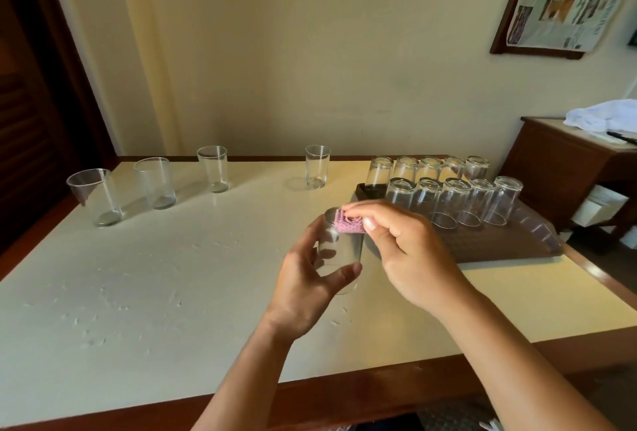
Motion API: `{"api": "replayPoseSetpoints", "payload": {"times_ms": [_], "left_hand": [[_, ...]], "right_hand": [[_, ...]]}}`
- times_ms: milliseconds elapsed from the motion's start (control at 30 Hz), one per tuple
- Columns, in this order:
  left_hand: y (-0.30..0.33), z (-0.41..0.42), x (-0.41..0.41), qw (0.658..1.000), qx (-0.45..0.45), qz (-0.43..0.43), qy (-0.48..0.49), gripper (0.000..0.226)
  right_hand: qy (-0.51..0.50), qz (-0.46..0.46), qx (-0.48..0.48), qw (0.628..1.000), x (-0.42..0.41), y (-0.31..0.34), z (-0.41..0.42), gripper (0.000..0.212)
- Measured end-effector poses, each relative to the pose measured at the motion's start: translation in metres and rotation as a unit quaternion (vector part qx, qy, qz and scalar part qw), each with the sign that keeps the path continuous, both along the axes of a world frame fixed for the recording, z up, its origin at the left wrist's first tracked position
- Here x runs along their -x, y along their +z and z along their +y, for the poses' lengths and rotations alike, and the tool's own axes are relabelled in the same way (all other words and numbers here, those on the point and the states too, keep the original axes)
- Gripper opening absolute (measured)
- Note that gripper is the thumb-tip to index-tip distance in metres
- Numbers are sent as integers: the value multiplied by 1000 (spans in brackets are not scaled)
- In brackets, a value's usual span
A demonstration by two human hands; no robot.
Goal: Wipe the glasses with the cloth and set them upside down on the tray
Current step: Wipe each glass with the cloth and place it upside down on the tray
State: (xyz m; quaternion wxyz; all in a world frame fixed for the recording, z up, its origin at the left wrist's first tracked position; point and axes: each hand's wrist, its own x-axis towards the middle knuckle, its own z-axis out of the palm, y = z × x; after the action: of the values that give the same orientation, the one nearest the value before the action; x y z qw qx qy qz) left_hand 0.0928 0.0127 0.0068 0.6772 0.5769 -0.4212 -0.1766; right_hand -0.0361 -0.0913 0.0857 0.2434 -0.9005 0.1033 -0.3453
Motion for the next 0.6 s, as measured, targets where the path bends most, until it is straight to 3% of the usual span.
{"api": "replayPoseSetpoints", "payload": {"times_ms": [133,300,467,600], "left_hand": [[-4,-4,10,1000,-12,-6,-21,71],[-4,0,-5,1000,8,16,2,68],[-8,-6,4,1000,-11,-8,-25,72],[-7,-15,-1,999,-1,35,-10,74]], "right_hand": [[-25,22,-27,999,-11,0,-5,33],[20,20,-6,1000,-1,-6,4,36],[-42,30,-7,999,-9,-3,-11,36],[-23,13,11,1000,-6,-5,-1,34]]}}
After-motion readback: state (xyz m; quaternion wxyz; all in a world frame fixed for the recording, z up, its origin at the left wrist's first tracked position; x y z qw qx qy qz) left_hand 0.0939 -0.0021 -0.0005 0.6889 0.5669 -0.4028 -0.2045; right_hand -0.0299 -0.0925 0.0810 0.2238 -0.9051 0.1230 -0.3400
